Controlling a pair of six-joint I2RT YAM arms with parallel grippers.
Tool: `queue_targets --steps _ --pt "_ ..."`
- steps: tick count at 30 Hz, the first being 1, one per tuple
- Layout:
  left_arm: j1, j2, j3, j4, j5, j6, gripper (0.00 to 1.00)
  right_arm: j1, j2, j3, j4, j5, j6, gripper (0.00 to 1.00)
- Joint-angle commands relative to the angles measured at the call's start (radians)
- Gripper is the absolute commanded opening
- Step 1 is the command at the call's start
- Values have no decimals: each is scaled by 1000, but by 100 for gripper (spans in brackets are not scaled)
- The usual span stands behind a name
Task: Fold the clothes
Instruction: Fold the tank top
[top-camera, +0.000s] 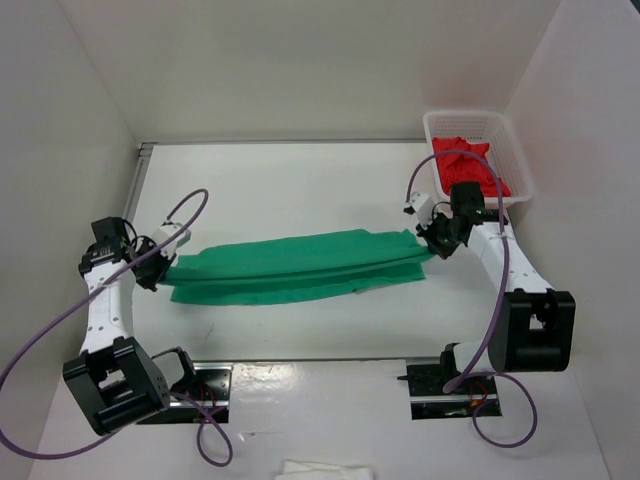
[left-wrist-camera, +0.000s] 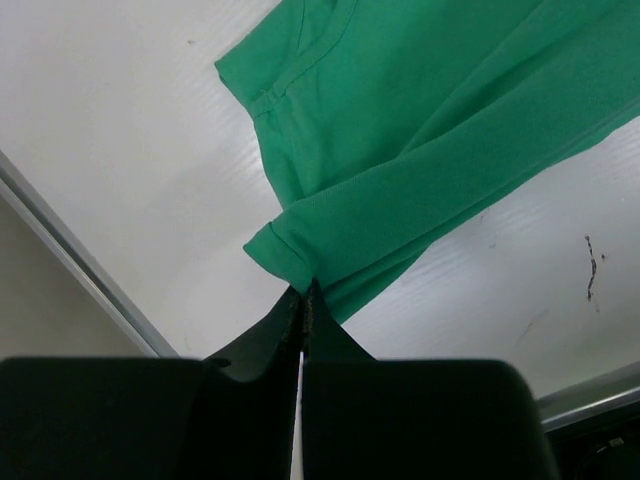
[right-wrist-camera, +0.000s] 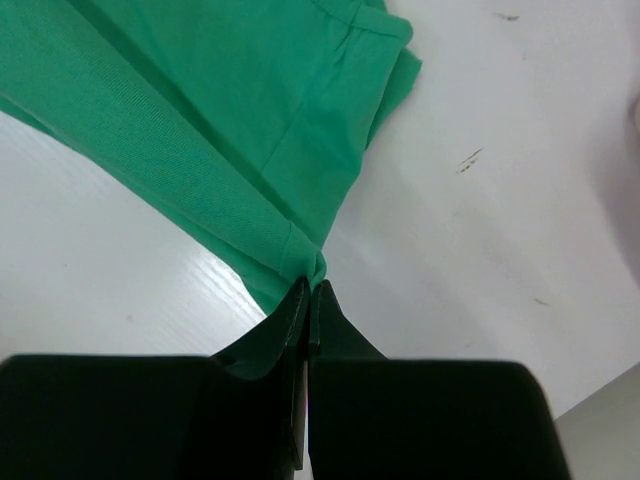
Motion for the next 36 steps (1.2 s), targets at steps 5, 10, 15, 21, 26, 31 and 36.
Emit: queue_targets --steps 5,10,15,21,26,31,36 --pt "15 -90 -51 -50 -62 150 0 -16 -1 -42 -45 57 -71 1" --pt "15 -163 -90 -71 -94 208 8 -16 21 -43 -75 66 -91 14" --pt "15 -223 -111 -102 -146 262 13 -16 12 -52 -109 66 -124 32" --pt "15 -297 -130 -162 -164 310 24 -16 -33 -52 -120 86 -135 51" --pt "15 -350 -130 -182 -195 330 26 -16 -44 -38 -120 74 -117 64" --pt "15 -343 -49 -170 -192 296 28 -6 -33 16 -131 -6 -75 79" --pt "15 -190 88 -145 -88 132 35 115 24 71 -120 -29 33 83"
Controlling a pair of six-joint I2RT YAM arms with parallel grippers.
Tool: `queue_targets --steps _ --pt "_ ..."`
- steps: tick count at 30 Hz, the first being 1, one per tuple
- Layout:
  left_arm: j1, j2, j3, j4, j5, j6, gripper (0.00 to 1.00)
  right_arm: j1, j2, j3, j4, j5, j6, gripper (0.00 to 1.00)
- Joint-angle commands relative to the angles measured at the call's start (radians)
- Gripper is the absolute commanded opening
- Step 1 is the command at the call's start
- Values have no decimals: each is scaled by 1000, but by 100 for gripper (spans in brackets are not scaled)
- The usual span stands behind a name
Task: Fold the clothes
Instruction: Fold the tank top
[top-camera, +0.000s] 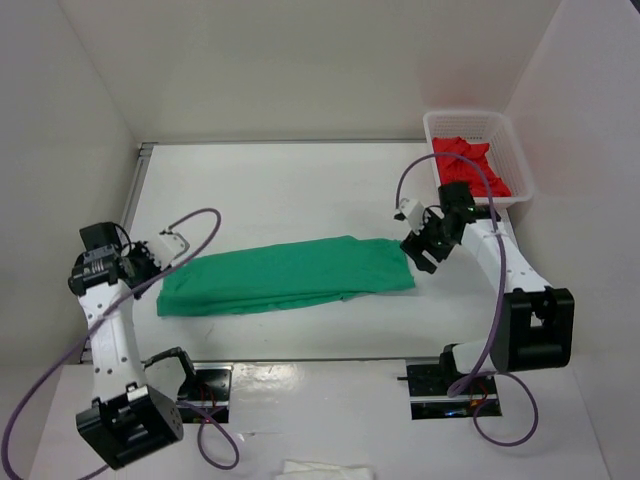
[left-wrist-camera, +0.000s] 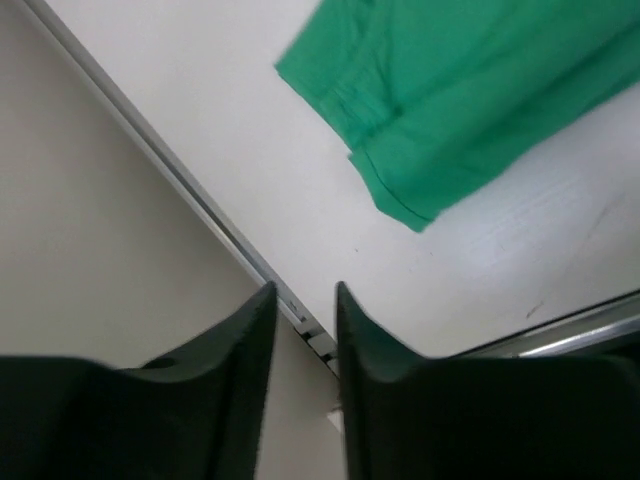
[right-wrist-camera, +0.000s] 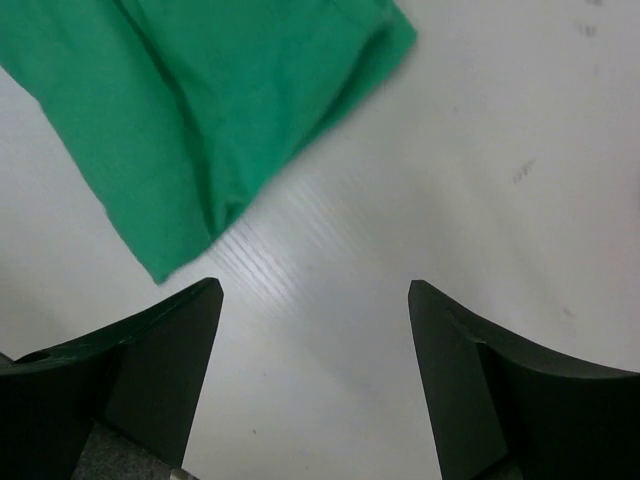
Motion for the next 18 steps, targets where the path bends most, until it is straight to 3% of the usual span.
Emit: queue_targets --steps 1,9,18 --pt "7 140 102 35 101 -143 42 89 38 77 19 -50 94 83" --pt "-52 537 243 76 173 -395 46 140 216 221 64 -126 235 86" --pt "-151 711 265 98 138 -416 43 290 307 232 75 -100 275 88"
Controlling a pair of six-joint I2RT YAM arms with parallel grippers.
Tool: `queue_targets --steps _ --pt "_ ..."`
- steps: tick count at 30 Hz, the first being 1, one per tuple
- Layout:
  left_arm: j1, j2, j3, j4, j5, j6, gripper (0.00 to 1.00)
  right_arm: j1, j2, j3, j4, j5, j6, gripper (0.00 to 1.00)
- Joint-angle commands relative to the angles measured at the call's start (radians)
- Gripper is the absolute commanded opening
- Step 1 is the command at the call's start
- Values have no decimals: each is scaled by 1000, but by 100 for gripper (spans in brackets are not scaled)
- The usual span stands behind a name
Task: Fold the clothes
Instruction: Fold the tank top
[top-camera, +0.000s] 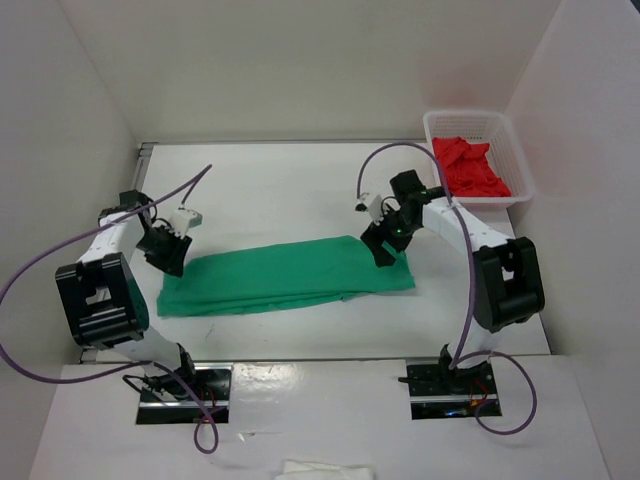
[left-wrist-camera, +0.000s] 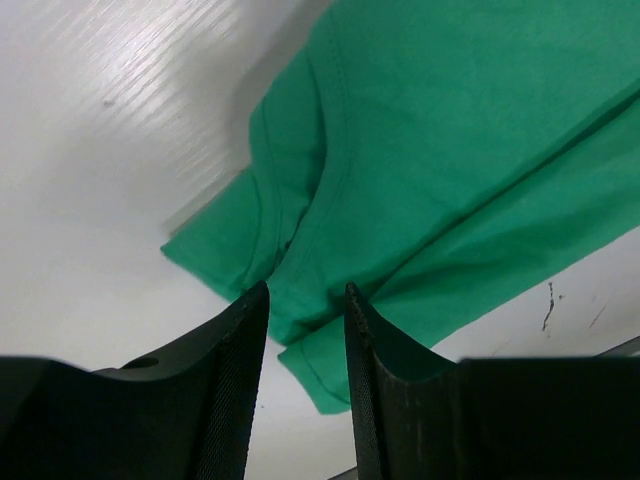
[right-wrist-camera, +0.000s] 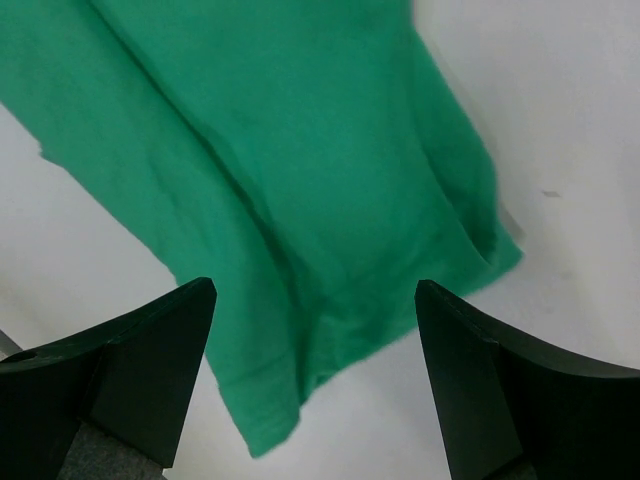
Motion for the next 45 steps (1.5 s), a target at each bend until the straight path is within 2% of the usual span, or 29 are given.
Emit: queue_targets --steps 1,8,14,18,21,24,29,37,42,45 --pt "-40 25 47 -5 35 -19 43 67 19 38 25 2 37 89" --pt "-161 25 15 27 -8 -43 42 208 76 72 57 77 69 91" --pt "-219 61 6 61 -49 -76 41 219 185 106 88 106 104 92" --pt "-232 71 -3 72 -78 -88 36 219 205 87 79 126 104 92" --pt "-232 5 -34 72 -88 -53 36 219 113 37 91 158 104 92" --pt "-232 -127 -75 95 -112 -42 36 219 10 -6 100 178 95 92" --pt "-242 -158 -106 81 -112 -30 38 219 -4 -19 104 169 104 92" --pt "-242 -97 -88 61 -91 -48 37 259 67 29 102 129 146 91" --pt "-265 0 -66 79 -92 -72 37 259 162 52 123 118 155 91" --pt "-265 54 -57 104 -112 -82 37 259 211 52 165 190 155 91"
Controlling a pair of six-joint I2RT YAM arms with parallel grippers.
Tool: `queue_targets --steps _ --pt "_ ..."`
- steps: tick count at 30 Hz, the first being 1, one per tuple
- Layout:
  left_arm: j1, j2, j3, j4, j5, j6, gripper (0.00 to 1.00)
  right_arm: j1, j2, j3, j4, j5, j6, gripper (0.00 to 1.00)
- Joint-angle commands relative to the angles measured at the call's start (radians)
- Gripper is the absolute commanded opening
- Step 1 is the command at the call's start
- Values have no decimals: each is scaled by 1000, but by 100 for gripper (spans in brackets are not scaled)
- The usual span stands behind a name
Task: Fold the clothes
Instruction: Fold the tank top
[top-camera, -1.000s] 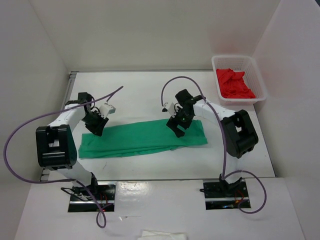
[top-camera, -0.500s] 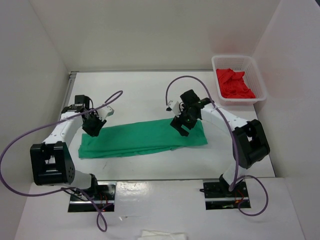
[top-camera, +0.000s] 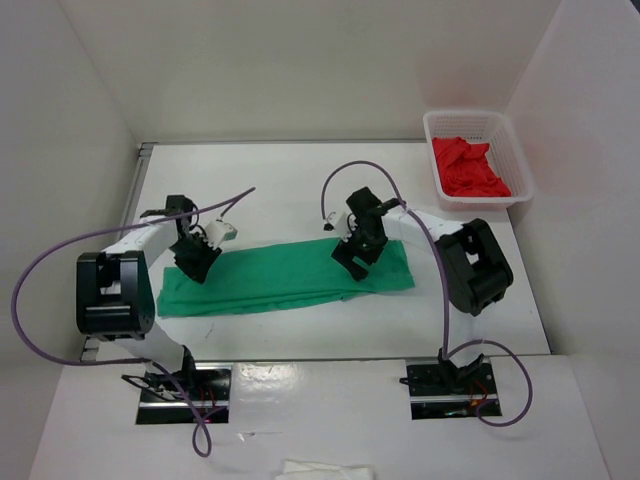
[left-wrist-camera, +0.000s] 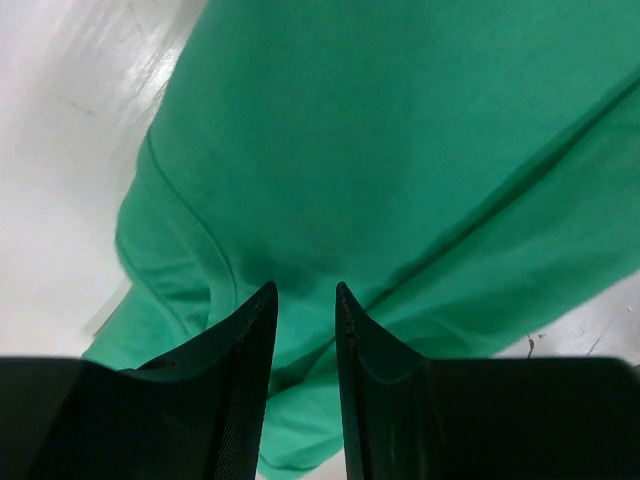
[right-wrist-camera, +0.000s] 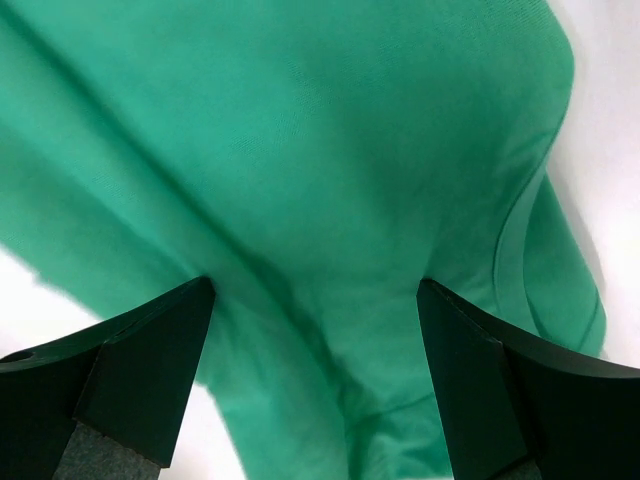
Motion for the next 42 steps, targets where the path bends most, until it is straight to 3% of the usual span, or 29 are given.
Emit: queue_targets --steps 1,15,22,26,28,31,35,38,42 --pt "-4 48 30 26 -1 -28 37 6 53 38 70 56 14 91" --pt "-4 301 217 75 -20 -94 35 -123 194 167 97 79 -24 91" --pt "-4 353 344 66 -7 -136 35 -169 215 243 96 75 -44 91" --pt "7 309 376 21 71 -156 34 -169 168 262 50 12 -35 91" --pt "34 272 385 -3 111 -166 42 -169 125 251 36 -10 -35 91" --pt "65 197 385 -37 195 -166 70 -169 22 221 27 -37 -35 91" --pt "134 79 336 -60 237 -166 92 -169 -122 149 27 -46 -24 92" --pt "180 34 281 -42 241 -166 100 -169 -223 89 36 -68 -15 93" --pt "273 66 244 -29 241 -124 100 -188 -315 17 57 -68 -15 94"
